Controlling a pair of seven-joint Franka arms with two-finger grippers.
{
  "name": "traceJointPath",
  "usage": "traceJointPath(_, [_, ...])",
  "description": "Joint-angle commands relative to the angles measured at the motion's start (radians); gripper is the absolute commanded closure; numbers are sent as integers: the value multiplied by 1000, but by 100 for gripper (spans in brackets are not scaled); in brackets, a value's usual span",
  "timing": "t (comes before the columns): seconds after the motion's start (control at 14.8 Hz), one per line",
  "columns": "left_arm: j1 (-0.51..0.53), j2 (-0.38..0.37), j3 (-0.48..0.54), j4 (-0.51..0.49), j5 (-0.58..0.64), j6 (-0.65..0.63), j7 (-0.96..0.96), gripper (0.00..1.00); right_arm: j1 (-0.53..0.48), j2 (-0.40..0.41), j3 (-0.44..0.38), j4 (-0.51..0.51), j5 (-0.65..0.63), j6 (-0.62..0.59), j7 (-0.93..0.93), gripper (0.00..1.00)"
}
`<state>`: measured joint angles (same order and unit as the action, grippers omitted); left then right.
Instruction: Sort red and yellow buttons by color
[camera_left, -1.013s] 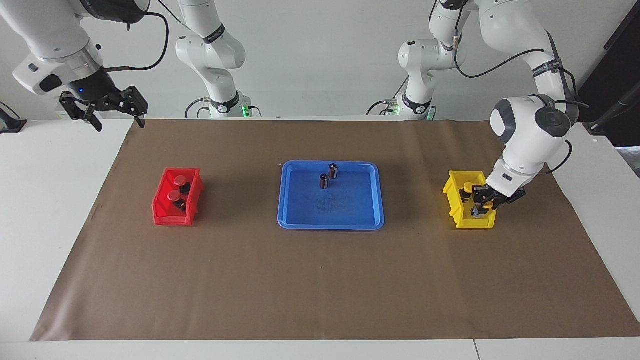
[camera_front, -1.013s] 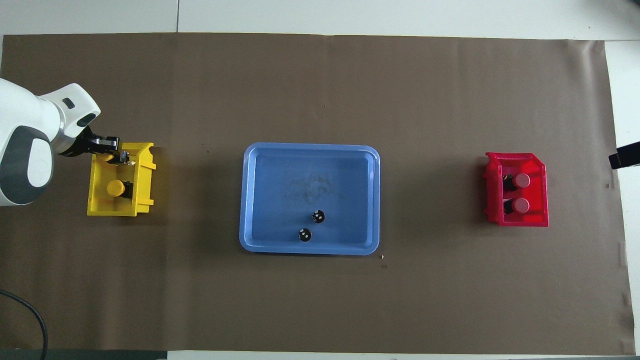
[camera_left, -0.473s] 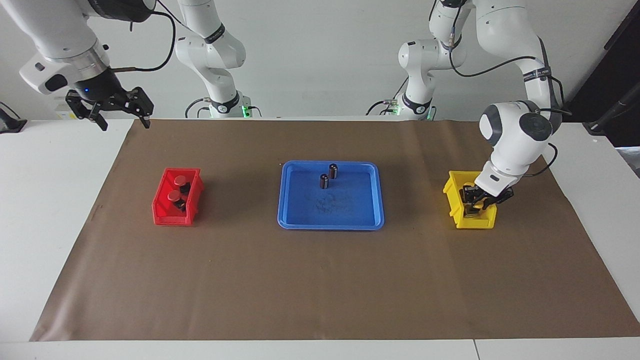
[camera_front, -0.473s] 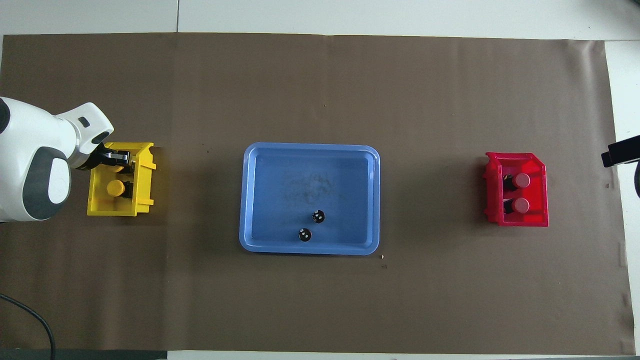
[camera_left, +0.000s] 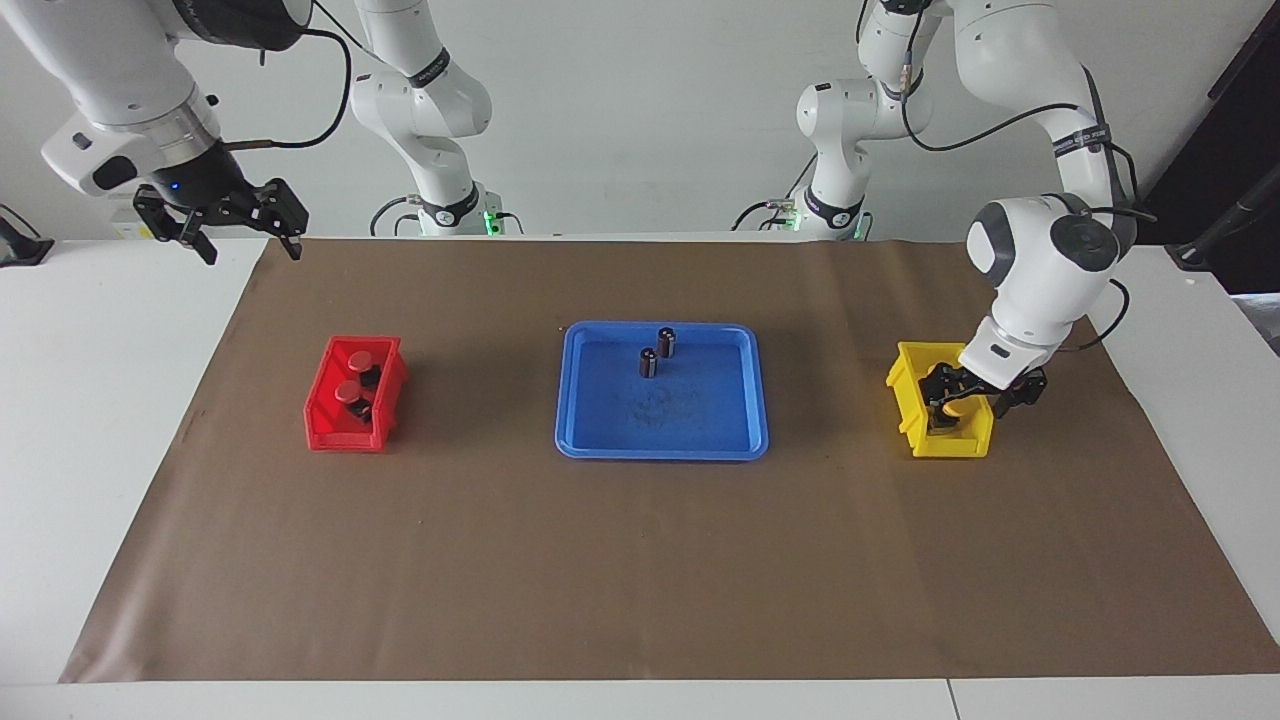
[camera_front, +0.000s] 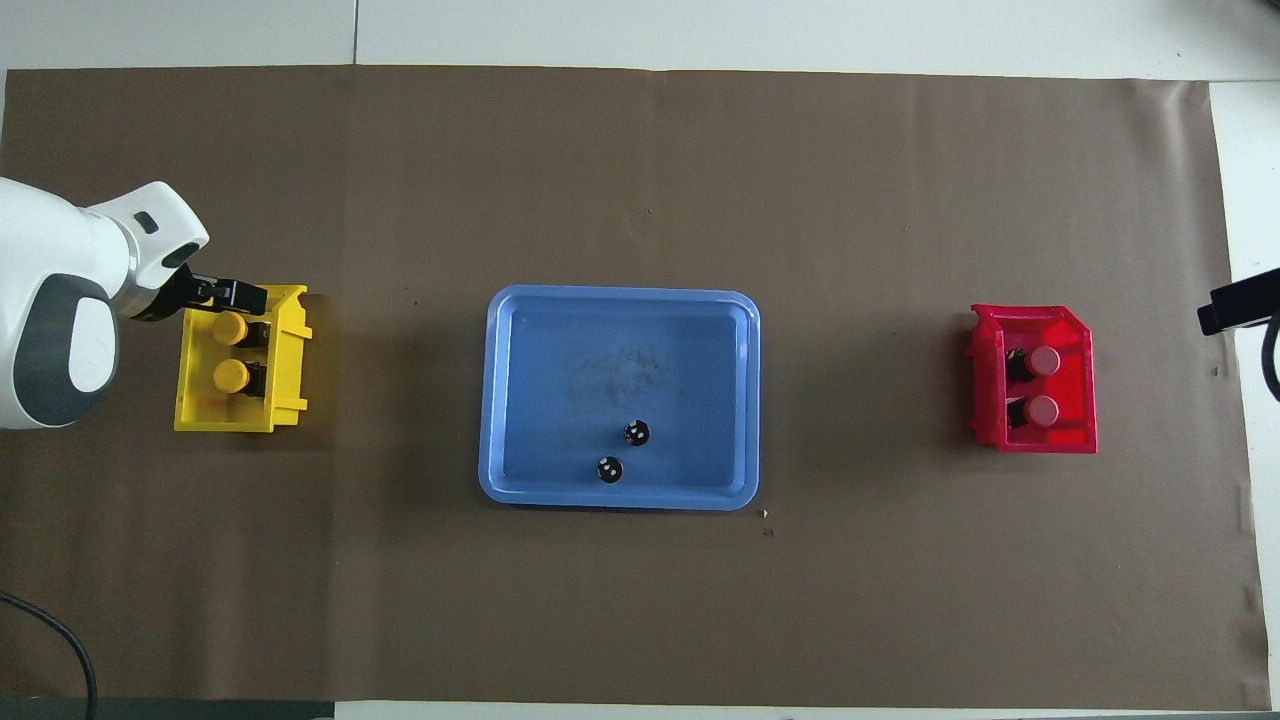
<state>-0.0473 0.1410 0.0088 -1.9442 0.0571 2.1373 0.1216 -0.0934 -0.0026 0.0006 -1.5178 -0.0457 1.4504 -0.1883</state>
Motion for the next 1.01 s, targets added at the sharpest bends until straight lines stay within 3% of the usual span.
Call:
traceJointPath(0.0, [3, -26, -10, 154, 27, -222, 7, 0, 6, 0, 4, 5, -2, -24, 7, 0])
traceJointPath(0.41, [-3, -135, -35, 376, -11, -647, 3, 0, 4, -2, 6, 2, 0, -25, 3, 0])
traceJointPath(0.61, [-3, -179, -35, 334, -25, -643, -3, 0, 4, -2, 6, 2, 1, -33, 3, 0])
traceJointPath(0.95, [14, -186, -24, 326, -23, -643, -3, 0, 6, -2, 6, 4, 7, -33, 3, 0])
